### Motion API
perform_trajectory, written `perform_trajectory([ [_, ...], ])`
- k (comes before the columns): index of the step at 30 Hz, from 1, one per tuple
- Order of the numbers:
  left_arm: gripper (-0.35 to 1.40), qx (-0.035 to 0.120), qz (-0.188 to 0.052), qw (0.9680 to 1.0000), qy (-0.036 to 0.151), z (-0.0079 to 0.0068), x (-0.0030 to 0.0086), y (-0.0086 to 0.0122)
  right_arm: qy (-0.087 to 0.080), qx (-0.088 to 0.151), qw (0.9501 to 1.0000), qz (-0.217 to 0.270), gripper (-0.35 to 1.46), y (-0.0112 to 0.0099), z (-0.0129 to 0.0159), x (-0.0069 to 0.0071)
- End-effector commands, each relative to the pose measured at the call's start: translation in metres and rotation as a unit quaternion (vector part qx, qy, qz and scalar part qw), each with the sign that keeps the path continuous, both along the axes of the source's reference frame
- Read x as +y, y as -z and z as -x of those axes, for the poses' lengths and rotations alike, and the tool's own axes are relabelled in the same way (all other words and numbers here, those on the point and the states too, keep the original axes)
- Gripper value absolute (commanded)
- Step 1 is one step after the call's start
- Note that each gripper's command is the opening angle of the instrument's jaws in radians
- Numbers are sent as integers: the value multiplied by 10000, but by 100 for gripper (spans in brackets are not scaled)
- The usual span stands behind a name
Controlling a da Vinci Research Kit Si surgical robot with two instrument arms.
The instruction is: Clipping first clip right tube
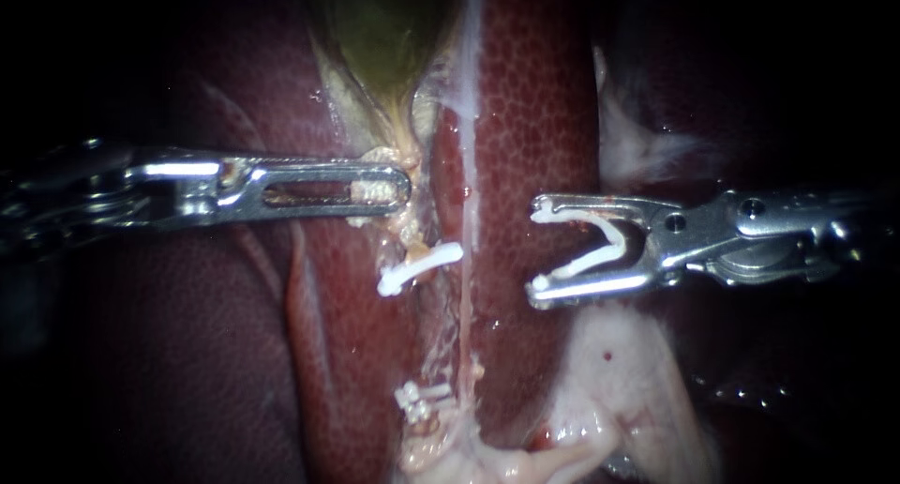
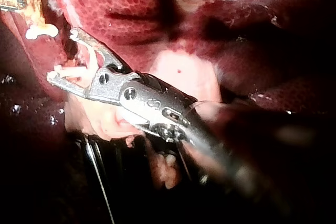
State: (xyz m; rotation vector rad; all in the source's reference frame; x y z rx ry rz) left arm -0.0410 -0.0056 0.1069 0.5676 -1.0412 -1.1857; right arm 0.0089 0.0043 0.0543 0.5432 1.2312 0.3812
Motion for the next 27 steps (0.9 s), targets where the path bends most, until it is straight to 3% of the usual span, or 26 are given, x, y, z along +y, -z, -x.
perform_trajectory([
  [1,-35,-1,0,10000,-2,0,0,0,2,1,10000,0,60,0,0,0],
  [7,-35,-38,-38,10000,-45,-12,8,8,4,3,10000,0,60,0,0,0],
  [16,-35,65,-92,9998,167,-57,34,41,4,4,10000,0,60,1,-1,-1],
  [27,-35,39,64,9996,286,-84,46,72,4,5,10000,0,60,2,-2,-2],
])
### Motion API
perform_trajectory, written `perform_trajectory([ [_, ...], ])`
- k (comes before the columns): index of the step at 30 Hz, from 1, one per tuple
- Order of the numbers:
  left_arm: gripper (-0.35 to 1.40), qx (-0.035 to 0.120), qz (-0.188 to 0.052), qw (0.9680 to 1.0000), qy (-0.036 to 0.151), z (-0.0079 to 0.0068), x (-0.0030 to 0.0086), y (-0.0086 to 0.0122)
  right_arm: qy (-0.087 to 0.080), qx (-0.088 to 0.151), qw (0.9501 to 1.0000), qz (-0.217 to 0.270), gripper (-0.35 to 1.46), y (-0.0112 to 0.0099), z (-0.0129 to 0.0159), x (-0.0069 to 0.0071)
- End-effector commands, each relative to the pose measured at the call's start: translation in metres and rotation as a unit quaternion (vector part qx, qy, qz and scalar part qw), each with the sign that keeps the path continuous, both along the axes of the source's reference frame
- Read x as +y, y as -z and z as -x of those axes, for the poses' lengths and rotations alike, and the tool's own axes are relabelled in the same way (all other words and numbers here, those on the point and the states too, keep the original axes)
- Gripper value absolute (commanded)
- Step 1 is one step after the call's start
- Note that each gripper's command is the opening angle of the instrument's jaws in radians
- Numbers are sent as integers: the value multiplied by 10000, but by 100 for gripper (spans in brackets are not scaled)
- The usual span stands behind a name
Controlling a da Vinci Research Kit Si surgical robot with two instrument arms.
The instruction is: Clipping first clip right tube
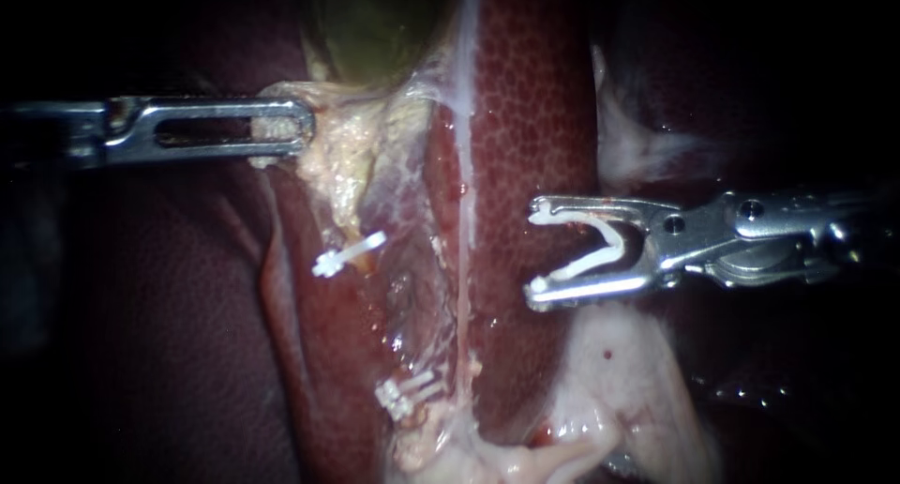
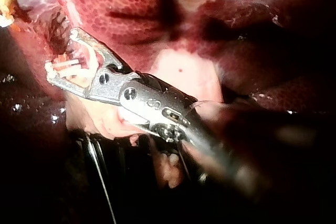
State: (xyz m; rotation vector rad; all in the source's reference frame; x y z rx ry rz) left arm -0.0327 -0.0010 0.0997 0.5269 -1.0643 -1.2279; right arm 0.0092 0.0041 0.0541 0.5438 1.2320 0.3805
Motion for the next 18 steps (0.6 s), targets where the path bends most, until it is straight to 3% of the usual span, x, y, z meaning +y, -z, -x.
perform_trajectory([
  [1,-35,0,24,10000,6,-1,1,1,1,0,10000,0,60,0,0,0],
  [12,-35,25,21,10000,38,-7,2,4,-5,-4,10000,14,60,-4,-3,-3],
  [18,-35,26,21,10000,40,-6,2,4,75,-69,9999,59,60,-22,-8,-12],
])
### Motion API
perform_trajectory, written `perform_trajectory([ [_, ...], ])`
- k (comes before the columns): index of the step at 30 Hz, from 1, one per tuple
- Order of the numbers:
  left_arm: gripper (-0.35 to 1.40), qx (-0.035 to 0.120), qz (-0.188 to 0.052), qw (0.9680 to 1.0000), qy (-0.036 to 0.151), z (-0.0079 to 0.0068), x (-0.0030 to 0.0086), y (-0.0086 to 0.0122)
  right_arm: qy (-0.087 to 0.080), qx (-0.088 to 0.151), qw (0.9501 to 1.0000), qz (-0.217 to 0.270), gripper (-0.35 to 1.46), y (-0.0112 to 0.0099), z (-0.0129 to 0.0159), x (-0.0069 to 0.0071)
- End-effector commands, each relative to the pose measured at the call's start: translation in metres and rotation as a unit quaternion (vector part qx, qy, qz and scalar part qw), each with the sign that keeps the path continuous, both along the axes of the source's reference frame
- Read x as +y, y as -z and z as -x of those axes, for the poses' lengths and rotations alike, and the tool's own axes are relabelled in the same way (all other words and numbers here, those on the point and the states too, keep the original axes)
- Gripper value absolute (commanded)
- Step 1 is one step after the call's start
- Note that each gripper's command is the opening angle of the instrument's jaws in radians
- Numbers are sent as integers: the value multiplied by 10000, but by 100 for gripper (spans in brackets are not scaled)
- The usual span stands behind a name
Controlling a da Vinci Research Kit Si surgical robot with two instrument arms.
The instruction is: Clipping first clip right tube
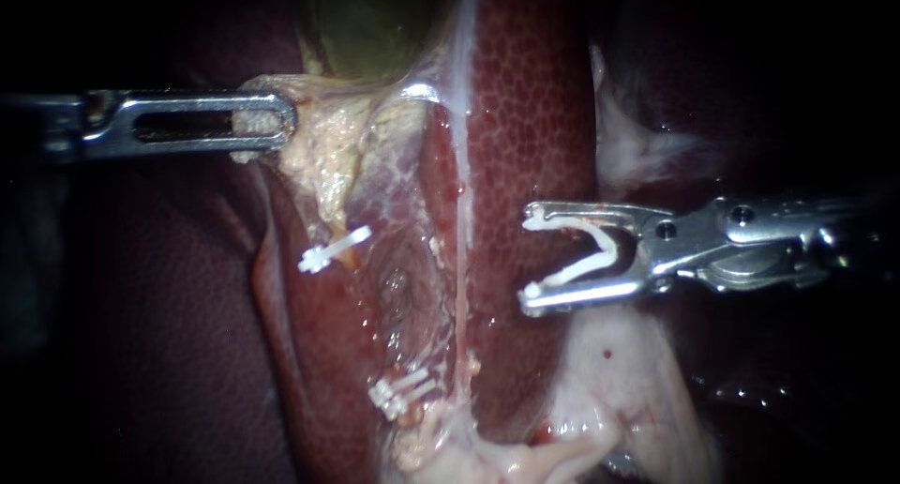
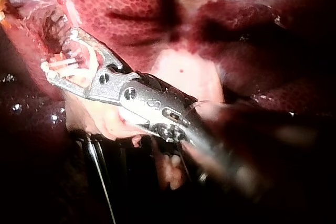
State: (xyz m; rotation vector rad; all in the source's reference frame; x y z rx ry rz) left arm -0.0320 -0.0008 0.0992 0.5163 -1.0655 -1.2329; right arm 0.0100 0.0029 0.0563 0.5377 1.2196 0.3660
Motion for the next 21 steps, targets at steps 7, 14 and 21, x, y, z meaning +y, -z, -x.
perform_trajectory([
  [7,-35,2,-1,10000,2,0,0,0,209,-172,9996,-71,60,-38,-11,-18],
  [14,-35,2,0,10000,2,0,0,-1,321,-374,9982,-334,60,-90,-23,-39],
  [21,-35,3,1,10000,2,0,-1,-1,363,-491,9964,-585,60,-128,-37,-57],
])
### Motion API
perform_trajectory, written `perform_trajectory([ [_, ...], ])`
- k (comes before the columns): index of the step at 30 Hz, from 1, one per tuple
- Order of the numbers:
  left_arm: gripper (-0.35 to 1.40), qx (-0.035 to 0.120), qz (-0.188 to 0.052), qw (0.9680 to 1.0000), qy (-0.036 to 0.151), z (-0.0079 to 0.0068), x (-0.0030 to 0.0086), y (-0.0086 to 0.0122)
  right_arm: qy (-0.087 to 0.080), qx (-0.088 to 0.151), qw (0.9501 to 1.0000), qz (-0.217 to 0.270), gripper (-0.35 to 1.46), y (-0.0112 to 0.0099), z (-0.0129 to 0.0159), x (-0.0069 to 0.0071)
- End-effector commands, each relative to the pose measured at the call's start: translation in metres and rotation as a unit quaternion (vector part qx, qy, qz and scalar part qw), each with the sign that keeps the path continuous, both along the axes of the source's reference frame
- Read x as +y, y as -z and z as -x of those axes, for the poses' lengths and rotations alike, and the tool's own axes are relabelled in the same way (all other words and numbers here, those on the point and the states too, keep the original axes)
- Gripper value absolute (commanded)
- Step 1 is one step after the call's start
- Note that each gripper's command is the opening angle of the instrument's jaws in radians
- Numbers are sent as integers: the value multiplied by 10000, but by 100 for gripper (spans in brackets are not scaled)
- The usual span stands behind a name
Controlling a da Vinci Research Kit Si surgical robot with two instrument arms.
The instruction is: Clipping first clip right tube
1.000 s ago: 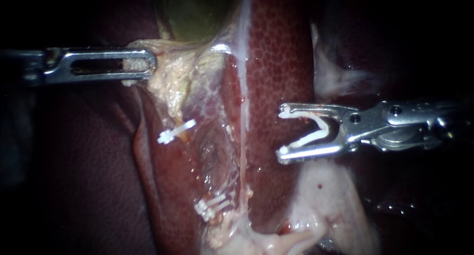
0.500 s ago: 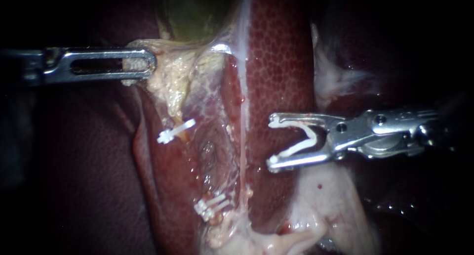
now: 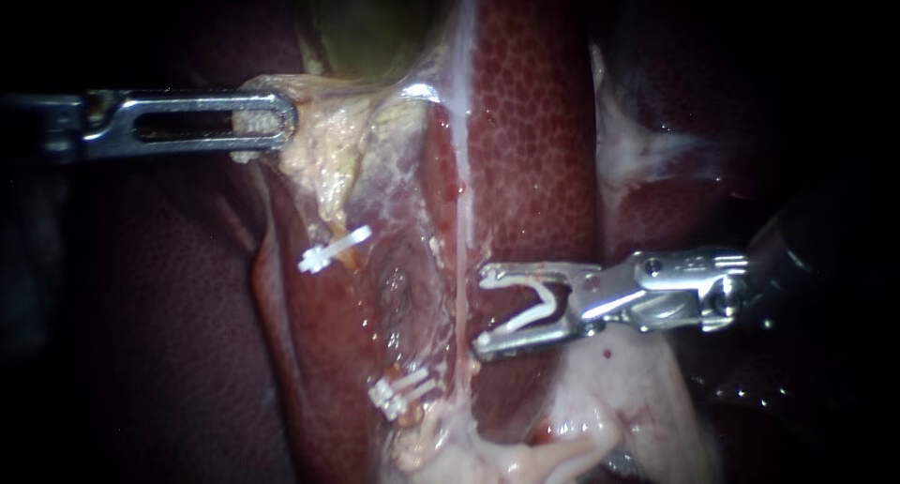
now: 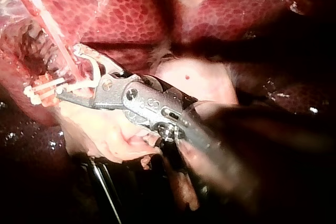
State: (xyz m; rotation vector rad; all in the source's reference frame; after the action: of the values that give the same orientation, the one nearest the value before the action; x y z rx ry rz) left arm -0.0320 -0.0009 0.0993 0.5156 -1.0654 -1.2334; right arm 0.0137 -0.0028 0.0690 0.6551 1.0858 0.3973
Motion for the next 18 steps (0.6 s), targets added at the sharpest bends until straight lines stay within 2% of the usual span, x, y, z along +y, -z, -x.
perform_trajectory([
  [1,-35,1,1,10000,0,0,0,0,-2,0,10000,-46,60,-5,-3,-3],
  [4,-35,1,1,10000,0,0,0,0,-25,-8,9997,-251,60,-15,-12,-9],
  [10,-35,3,3,10000,2,1,-1,-1,-119,165,9979,-609,59,-32,-30,-19],
  [18,-35,4,5,10000,3,1,-1,-1,-82,292,9952,-932,57,-47,-52,-36],
])
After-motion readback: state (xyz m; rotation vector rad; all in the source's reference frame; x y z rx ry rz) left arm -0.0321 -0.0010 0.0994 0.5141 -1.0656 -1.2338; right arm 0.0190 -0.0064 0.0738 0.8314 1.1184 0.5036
